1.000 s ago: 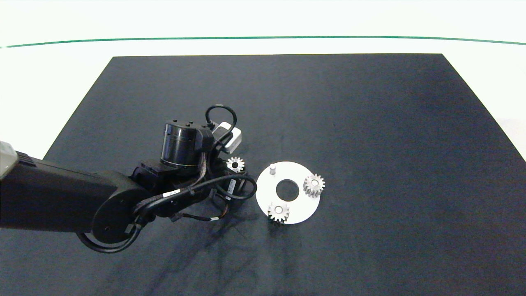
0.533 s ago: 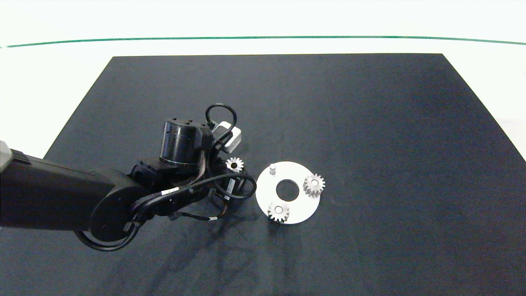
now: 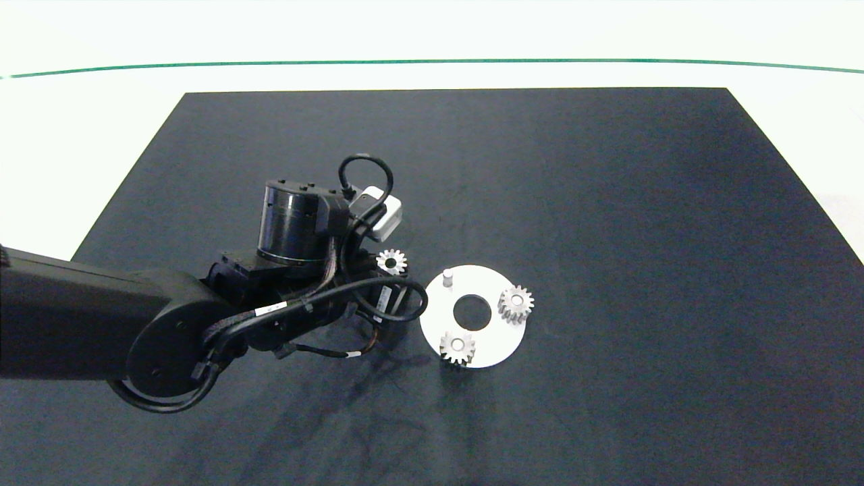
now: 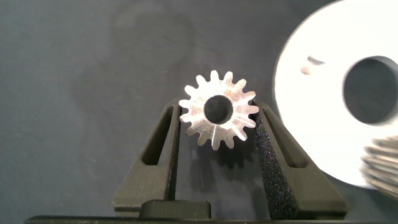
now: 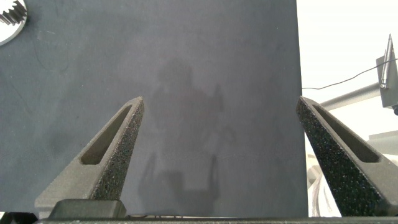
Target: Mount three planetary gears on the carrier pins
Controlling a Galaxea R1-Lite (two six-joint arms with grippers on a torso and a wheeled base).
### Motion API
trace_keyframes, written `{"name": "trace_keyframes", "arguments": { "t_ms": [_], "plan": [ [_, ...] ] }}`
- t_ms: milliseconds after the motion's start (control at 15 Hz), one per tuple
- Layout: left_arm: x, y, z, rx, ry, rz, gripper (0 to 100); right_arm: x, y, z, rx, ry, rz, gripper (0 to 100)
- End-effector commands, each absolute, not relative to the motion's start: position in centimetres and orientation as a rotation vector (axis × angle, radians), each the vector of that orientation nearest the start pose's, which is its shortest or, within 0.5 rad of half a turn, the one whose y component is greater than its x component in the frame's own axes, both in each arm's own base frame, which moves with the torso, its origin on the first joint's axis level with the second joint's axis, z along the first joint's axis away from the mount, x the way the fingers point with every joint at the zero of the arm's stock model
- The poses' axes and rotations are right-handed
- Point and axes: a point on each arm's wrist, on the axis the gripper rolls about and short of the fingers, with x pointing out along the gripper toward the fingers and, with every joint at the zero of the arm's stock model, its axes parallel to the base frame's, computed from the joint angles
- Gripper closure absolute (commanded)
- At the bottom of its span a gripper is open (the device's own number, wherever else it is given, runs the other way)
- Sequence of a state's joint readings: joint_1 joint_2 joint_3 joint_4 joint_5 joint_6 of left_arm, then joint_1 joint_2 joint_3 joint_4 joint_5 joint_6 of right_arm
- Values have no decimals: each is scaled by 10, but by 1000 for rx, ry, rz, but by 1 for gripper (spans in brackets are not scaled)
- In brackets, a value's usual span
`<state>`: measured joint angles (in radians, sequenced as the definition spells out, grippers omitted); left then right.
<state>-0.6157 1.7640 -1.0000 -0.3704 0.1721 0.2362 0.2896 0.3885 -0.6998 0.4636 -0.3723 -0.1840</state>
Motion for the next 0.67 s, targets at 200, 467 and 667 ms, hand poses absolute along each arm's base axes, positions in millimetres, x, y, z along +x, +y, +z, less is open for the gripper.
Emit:
{"name": "trace_keyframes", "arguments": {
  "t_ms": [200, 467, 667],
  "plan": [
    [252, -205, 201, 395, 299, -555, 100, -30, -18, 225, -236, 154, -70, 0],
    [245, -219, 201, 407, 295, -595, 100, -30, -18, 225, -235, 155, -70, 0],
    [247, -226, 200, 410, 292, -605, 100, -30, -18, 225, -234, 154, -71, 0]
  ]
}}
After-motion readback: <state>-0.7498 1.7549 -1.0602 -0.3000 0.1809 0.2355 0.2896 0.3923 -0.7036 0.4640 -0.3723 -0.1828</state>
